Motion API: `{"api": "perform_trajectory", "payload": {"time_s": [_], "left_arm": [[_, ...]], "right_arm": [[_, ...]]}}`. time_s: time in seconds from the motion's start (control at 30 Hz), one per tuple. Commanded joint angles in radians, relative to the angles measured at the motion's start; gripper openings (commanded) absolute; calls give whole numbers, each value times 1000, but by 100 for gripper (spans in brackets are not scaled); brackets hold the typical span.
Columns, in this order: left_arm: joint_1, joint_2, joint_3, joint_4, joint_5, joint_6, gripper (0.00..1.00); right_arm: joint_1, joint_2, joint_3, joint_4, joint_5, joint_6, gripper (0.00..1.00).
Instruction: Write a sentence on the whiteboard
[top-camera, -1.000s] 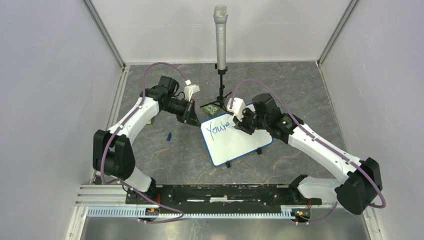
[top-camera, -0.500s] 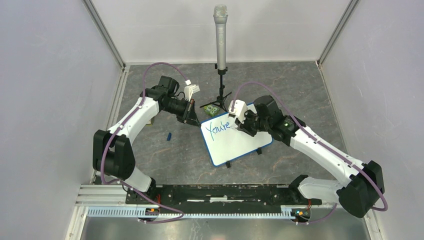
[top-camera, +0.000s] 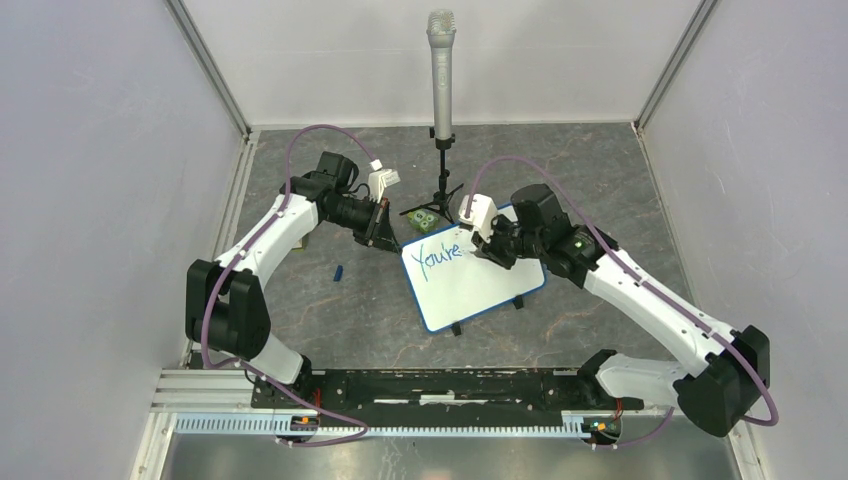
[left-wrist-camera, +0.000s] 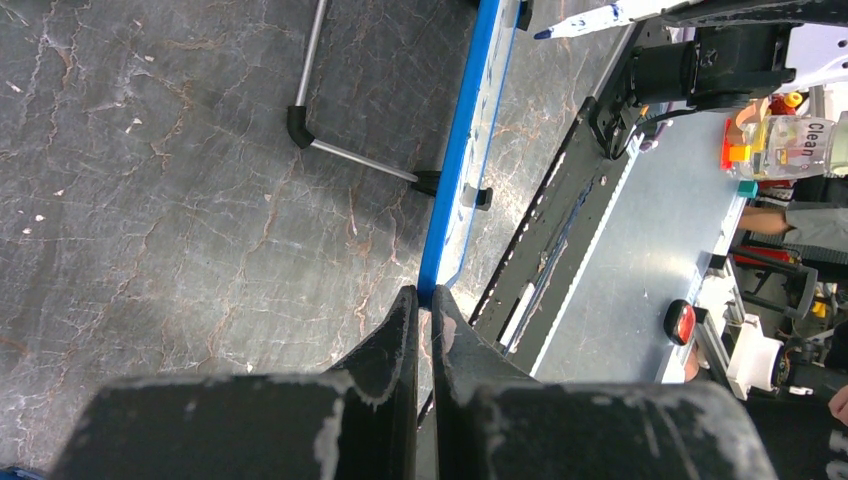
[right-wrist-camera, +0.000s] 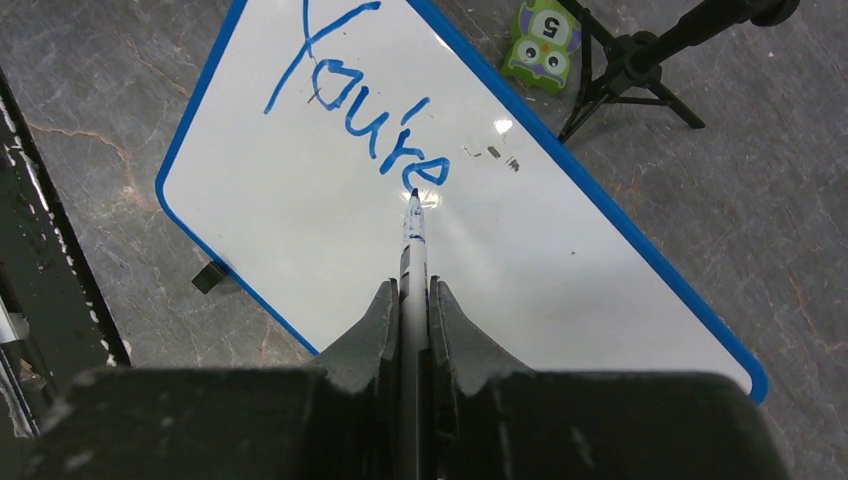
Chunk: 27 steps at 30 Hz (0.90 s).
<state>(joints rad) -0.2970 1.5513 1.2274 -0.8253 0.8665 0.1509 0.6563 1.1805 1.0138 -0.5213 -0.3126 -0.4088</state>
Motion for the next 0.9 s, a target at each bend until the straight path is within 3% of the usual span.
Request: {"api": "perform_trajectory", "payload": {"time_s": [0.0,0.33,0.63,0.87], "left_arm": [[-2,3,37,-28,-4,56,3],[-2,12,85,-73,-36,82,6],[-2,-13,90,-74,24,76,43],[-2,4,89,-74,73,77,47]], "right_arm": [[-4,-35,53,-19,-35,-10,0],[-97,-52,58,-26,-78,-30,0],[-133,-64,16,18,-106,-17,0],[-133,-48,-6,29,-86,-10,0]]}}
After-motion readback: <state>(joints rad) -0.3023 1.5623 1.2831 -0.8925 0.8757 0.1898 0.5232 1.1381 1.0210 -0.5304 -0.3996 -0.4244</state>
